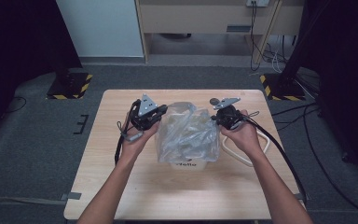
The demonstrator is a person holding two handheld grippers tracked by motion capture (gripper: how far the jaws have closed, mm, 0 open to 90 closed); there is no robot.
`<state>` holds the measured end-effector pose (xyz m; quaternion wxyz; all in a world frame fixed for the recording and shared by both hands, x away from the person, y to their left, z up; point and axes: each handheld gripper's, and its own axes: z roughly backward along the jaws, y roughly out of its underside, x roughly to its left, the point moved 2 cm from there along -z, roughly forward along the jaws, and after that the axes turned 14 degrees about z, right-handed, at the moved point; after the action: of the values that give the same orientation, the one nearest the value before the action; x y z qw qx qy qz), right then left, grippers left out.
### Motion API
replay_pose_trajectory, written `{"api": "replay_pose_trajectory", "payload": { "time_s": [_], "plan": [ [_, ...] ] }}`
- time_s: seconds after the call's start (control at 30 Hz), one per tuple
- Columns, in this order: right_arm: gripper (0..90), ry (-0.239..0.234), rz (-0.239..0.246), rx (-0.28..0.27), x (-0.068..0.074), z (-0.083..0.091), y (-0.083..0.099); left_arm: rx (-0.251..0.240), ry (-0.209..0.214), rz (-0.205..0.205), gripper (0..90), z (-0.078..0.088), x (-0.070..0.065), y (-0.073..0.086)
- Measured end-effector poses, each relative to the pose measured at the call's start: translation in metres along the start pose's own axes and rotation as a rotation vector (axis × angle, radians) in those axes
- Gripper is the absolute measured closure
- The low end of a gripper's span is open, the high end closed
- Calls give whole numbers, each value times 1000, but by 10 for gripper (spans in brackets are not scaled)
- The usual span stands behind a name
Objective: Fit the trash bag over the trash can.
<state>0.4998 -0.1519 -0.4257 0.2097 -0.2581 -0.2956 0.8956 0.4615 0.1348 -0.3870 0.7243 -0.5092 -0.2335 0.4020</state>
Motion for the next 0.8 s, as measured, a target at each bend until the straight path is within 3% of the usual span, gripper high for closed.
{"api": "replay_pose_trajectory", "payload": {
  "time_s": [0.1, 0.23, 0.27, 0.47, 0.6, 0.8],
  "plan": [
    [900, 9, 5, 11, -2, 1, 1, 4, -29, 45, 900, -2, 7, 4],
    [900, 10, 3, 19, -4, 3, 4, -6, -68, 57, 900, -7, 18, 10],
    [900, 13, 4, 19, -5, 2, 5, -3, -70, 75, 900, -9, 21, 13],
    [900, 3, -10, 52, -6, -3, 13, 4, -83, 85, 900, -20, 29, 26],
    [900, -6, -13, 72, -5, -7, 21, 19, -75, 129, 900, -29, 33, 37],
    [900, -15, -21, 93, -3, -11, 31, 51, -76, 141, 900, -39, 37, 50]
  ]
}}
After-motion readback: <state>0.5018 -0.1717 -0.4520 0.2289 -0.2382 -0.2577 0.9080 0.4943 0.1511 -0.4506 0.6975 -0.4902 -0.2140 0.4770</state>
